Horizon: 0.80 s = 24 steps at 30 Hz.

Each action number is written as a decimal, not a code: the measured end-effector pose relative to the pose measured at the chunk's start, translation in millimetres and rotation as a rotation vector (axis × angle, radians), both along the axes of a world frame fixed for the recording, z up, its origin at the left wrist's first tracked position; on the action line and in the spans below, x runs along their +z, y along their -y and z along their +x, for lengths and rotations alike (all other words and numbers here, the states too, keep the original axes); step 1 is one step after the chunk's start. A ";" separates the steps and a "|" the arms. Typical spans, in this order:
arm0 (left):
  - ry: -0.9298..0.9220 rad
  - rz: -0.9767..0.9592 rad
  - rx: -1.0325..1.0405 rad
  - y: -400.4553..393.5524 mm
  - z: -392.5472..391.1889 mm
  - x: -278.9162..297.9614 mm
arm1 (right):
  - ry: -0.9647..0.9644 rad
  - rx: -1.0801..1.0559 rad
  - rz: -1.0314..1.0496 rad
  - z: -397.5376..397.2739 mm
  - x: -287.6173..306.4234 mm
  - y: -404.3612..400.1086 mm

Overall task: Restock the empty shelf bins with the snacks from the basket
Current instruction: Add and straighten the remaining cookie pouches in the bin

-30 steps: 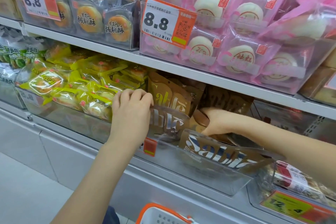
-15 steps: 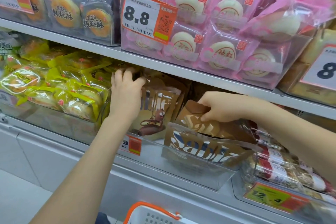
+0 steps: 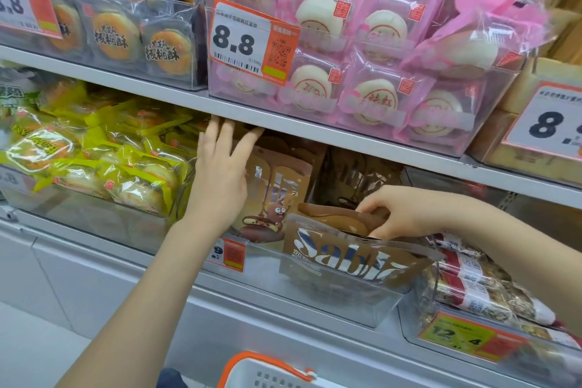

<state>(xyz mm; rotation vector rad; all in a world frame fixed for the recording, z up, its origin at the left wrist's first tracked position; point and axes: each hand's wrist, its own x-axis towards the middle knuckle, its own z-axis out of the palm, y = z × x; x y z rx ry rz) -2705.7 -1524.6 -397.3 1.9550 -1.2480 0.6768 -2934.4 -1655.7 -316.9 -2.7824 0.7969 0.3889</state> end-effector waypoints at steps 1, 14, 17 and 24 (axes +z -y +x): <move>-0.001 -0.049 -0.024 -2.8 -9.5 1.7 | 0.020 -0.014 0.000 -3.9 0.3 0.7; -0.852 0.584 -0.815 -15.1 -52.8 3.3 | 0.269 -0.044 0.206 -41.9 -12.4 -1.4; -0.670 0.500 -0.723 -18.4 -65.3 3.3 | 0.306 -0.098 0.378 -48.5 -8.8 1.0; -0.705 0.460 -0.617 -11.4 -70.5 3.0 | 0.585 -0.335 -0.036 -30.5 -32.0 42.6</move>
